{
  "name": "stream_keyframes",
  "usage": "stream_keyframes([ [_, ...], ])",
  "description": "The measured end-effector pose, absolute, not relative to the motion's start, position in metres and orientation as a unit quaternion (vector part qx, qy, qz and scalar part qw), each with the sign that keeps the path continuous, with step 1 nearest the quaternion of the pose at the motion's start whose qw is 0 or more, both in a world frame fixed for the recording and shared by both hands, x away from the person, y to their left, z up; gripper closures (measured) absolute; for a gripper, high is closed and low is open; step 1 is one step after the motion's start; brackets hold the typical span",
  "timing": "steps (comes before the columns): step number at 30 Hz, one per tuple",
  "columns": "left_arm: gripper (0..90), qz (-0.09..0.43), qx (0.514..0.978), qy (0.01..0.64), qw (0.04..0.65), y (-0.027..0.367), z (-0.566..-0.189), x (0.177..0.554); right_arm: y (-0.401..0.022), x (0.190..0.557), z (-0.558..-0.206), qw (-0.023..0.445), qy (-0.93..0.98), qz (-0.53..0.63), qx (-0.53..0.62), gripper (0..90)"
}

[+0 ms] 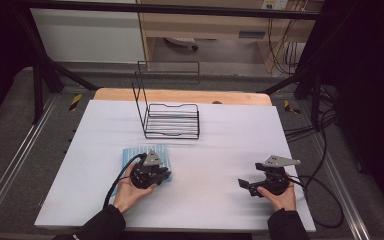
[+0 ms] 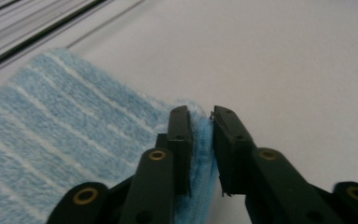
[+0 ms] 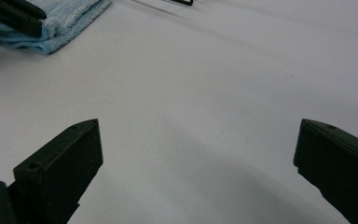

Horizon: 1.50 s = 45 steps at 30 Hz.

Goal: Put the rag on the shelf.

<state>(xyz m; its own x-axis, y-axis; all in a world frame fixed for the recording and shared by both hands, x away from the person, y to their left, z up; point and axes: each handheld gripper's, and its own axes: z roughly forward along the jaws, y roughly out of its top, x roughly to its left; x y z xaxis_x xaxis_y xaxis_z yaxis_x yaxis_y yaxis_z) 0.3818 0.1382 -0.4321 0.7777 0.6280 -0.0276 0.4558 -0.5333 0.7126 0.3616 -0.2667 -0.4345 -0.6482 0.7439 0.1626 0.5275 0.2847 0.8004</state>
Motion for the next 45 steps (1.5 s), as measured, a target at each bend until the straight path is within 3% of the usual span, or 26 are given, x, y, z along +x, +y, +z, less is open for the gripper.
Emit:
stream_keyframes([
  [4, 64.2, 0.107, 0.872, 0.305, 0.368, 0.137, -0.435, 0.377, -0.267, 0.361, -0.434, 0.123, 0.792, 0.444, 0.401, 1.8],
  [7, 63.4, 0.116, 0.878, 0.298, 0.356, 0.134, -0.438, 0.376, -0.267, 0.362, -0.435, 0.123, 0.794, 0.442, 0.398, 1.8],
  [16, 71.4, 0.139, 0.879, 0.299, 0.344, 0.129, -0.444, 0.376, -0.266, 0.362, -0.434, 0.122, 0.793, 0.443, 0.399, 1.8],
  [19, 79.0, 0.133, 0.877, 0.306, 0.345, 0.129, -0.444, 0.378, -0.266, 0.362, -0.434, 0.122, 0.794, 0.442, 0.4, 1.9],
  [23, 82.7, 0.125, 0.872, 0.317, 0.353, 0.131, -0.443, 0.379, -0.266, 0.362, -0.434, 0.122, 0.793, 0.445, 0.398, 2.1],
  [34, 83.7, 0.103, 0.858, 0.327, 0.382, 0.126, -0.427, 0.369, -0.267, 0.362, -0.433, 0.12, 0.793, 0.445, 0.397, 2.1],
  [45, 83.3, 0.068, 0.851, 0.346, 0.389, 0.087, -0.426, 0.362, -0.265, 0.363, -0.434, 0.116, 0.793, 0.446, 0.398, 2.5],
])
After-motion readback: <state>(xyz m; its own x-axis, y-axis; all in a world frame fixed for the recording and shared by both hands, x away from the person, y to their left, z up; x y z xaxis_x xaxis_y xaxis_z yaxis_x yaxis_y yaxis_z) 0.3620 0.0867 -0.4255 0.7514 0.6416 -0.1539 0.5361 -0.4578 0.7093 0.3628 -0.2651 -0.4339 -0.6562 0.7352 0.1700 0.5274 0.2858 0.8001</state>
